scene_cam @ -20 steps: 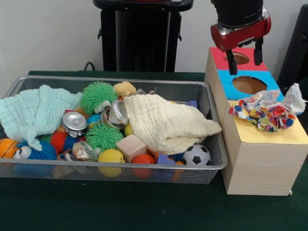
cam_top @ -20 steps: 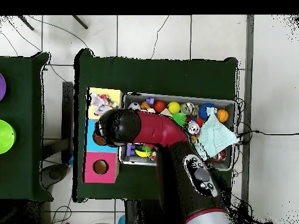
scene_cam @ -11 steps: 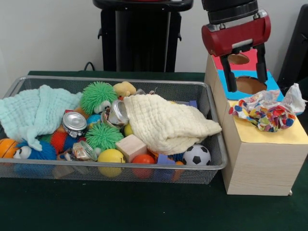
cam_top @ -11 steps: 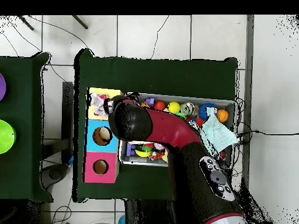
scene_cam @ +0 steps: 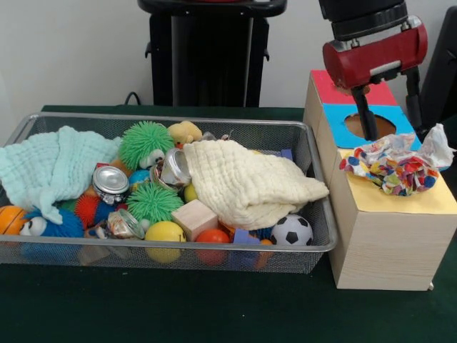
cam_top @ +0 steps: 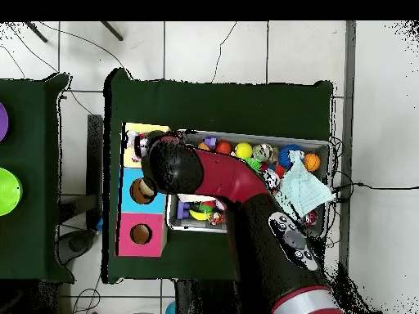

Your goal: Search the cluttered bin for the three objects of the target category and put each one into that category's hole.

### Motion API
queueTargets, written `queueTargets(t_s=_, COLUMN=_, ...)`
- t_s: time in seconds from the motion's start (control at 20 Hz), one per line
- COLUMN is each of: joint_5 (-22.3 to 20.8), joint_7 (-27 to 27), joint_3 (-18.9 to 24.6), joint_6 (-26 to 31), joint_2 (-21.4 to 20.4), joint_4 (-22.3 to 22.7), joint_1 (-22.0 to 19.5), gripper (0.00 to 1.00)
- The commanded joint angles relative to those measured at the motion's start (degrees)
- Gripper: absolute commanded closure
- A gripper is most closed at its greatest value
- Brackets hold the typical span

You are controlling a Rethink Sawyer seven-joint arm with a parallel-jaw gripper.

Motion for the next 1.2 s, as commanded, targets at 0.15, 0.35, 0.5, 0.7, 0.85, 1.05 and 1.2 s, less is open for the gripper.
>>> queueTargets(t_s=0.15, joint_5=1.82, joint_7=8.65, joint_3=1.82, joint_6=6.06, joint_2=4.91, joint_4=-0.45, joint_1=0.79, gripper=0.0)
queueTargets(t_s=0.35, joint_5=0.31, joint_7=7.25, joint_3=1.44, joint_6=4.41, joint_2=4.98, joint_4=-0.93, joint_1=0.88, gripper=1.0)
queueTargets(t_s=0.5, joint_5=-0.1, joint_7=6.88, joint_3=1.52, joint_6=3.82, joint_2=5.04, joint_4=-1.15, joint_1=0.93, gripper=1.0)
queueTargets(t_s=0.7, joint_5=-0.4, joint_7=6.73, joint_3=0.88, joint_6=4.6, joint_2=4.99, joint_4=-1.53, joint_1=1.37, gripper=1.0)
queueTargets(t_s=0.85, joint_5=-0.48, joint_7=6.69, joint_3=0.54, joint_6=5.04, joint_2=5.07, joint_4=-2.05, joint_1=1.69, gripper=1.0)
queueTargets(t_s=1.05, joint_5=-1.1, joint_7=7.79, joint_3=-3.73, joint_6=7.63, joint_2=5.18, joint_4=-4.93, joint_1=4.61, gripper=1.0)
queueTargets(t_s=1.2, joint_5=-1.44, joint_7=7.98, joint_3=-5.23, joint_6=6.75, joint_2=5.95, joint_4=-5.48, joint_1=5.5, gripper=1.0)
